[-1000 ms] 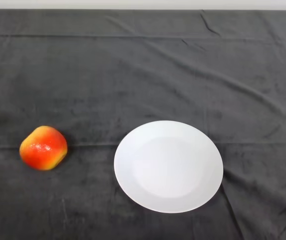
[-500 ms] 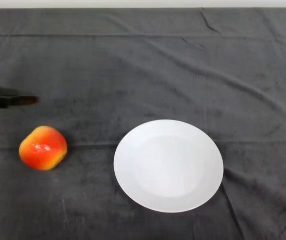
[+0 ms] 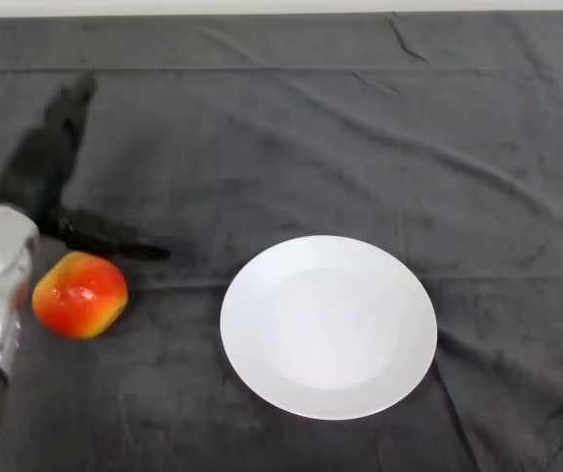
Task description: Move the apple to the plate
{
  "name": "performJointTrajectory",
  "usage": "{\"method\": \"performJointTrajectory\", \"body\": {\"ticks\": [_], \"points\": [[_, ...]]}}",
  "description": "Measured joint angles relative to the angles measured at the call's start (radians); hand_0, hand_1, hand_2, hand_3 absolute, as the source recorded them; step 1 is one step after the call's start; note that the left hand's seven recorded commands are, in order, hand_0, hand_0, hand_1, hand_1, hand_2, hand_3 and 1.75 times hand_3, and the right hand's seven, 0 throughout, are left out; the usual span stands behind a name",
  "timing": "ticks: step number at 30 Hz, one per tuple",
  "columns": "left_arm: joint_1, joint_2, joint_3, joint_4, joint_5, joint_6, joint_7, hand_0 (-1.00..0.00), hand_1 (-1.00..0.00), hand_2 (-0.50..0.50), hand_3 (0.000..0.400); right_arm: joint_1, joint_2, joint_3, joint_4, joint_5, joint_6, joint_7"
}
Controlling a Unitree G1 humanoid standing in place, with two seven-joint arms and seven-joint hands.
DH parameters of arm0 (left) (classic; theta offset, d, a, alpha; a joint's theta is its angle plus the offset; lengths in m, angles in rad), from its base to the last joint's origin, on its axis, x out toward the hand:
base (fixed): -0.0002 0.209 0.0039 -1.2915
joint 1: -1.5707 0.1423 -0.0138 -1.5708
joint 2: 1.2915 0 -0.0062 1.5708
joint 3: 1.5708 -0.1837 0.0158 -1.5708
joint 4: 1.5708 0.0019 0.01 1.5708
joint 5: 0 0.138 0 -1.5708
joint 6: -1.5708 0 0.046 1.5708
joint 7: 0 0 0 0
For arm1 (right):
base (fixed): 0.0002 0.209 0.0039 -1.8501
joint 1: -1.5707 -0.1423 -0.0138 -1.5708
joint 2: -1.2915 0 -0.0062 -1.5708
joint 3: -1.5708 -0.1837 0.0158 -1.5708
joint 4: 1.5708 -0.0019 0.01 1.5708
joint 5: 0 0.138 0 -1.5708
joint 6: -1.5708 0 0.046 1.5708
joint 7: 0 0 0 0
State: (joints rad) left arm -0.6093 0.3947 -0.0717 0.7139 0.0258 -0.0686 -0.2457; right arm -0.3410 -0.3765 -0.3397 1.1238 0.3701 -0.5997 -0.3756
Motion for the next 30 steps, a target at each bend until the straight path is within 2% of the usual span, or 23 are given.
{"method": "performJointTrajectory", "body": {"ticks": [11, 17, 20, 24, 30], "points": [[0.005, 0.004, -0.048, -0.01, 0.05, 0.042, -0.056, 0.0, 0.0, 0.0, 0.0, 0.0, 0.0, 0.0001, -0.005, 0.0, 0.005, 0.0], [0.036, 0.031, -0.083, -0.107, 0.1, 0.094, -0.085, 0.0, 0.0, 0.0, 0.0, 0.0, 0.0, 0.0004, -0.009, -0.0001, 0.007, 0.0003], [0.053, 0.061, -0.089, -0.143, 0.117, 0.127, -0.106, 0.0, 0.0, 0.0, 0.0, 0.0, 0.001, 0.0006, -0.01, -0.0002, 0.008, 0.0004], [0.093, 0.133, -0.094, -0.235, 0.136, 0.178, -0.142, 0.0, 0.0, 0.0, 0.0, 0.0, 0.001, 0.0004, -0.01, -0.0002, 0.009, 0.0001], [0.153, 0.2, -0.094, -0.384, 0.16, 0.253, -0.15, 0.0, 0.0, 0.0, 0.0, 0.001, 0.001, -0.0005, -0.01, -0.0002, 0.009, -0.0009]]}}
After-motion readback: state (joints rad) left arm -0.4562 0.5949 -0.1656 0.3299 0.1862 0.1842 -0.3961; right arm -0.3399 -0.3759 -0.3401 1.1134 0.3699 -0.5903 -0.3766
